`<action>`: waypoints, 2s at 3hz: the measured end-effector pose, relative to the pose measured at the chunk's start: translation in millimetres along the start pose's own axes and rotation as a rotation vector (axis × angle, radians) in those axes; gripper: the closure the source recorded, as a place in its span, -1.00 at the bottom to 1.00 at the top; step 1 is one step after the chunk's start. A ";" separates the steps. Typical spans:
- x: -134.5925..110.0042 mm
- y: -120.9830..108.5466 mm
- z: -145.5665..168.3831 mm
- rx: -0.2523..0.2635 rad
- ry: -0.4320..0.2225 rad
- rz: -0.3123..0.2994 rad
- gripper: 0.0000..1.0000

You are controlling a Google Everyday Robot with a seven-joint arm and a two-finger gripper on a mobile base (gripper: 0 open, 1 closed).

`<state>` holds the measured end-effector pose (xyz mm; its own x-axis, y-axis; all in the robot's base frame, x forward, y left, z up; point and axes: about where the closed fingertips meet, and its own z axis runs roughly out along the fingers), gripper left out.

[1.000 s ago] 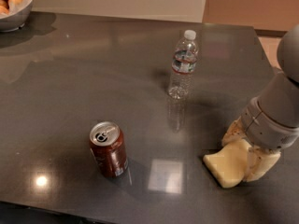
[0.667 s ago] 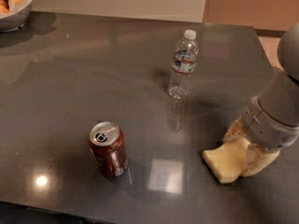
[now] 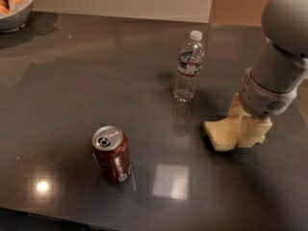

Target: Move sponge near water bottle

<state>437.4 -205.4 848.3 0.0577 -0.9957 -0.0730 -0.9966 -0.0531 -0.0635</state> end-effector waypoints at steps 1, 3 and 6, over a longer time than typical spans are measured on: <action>5.4 -43.6 -9.5 0.036 0.036 0.126 1.00; 15.3 -89.5 -4.6 0.063 0.015 0.260 0.17; 4.0 -96.2 6.9 0.057 -0.061 0.292 -1.00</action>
Offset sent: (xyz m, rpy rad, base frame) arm 0.1091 -0.0180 0.0132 -0.0291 -0.0494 -0.3150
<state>533.9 -203.7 847.3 -0.2253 -0.9618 -0.1555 -0.9668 0.2405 -0.0863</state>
